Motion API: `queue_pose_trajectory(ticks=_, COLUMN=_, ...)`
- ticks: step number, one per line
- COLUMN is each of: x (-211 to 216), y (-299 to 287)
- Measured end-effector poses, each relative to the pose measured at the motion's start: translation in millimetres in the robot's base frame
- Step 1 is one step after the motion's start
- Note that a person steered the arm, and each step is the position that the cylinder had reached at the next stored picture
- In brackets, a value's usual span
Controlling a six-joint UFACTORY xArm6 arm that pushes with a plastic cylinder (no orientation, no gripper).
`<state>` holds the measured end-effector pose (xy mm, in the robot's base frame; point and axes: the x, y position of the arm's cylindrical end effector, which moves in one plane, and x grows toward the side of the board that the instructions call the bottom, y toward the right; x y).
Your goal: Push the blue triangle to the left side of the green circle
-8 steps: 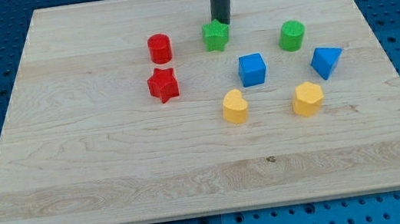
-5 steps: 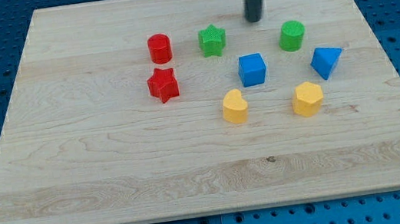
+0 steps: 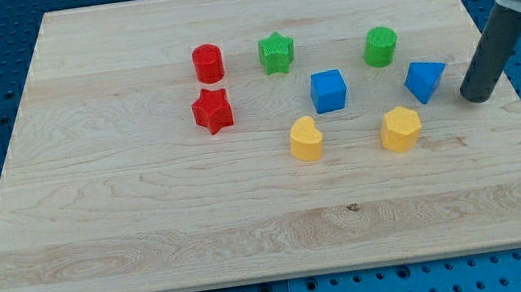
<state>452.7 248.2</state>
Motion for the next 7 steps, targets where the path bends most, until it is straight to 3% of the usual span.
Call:
queue_pose_trajectory(ticks=3, x=-22, y=-32)
queue_pose_trajectory(ticks=7, x=-20, y=-61)
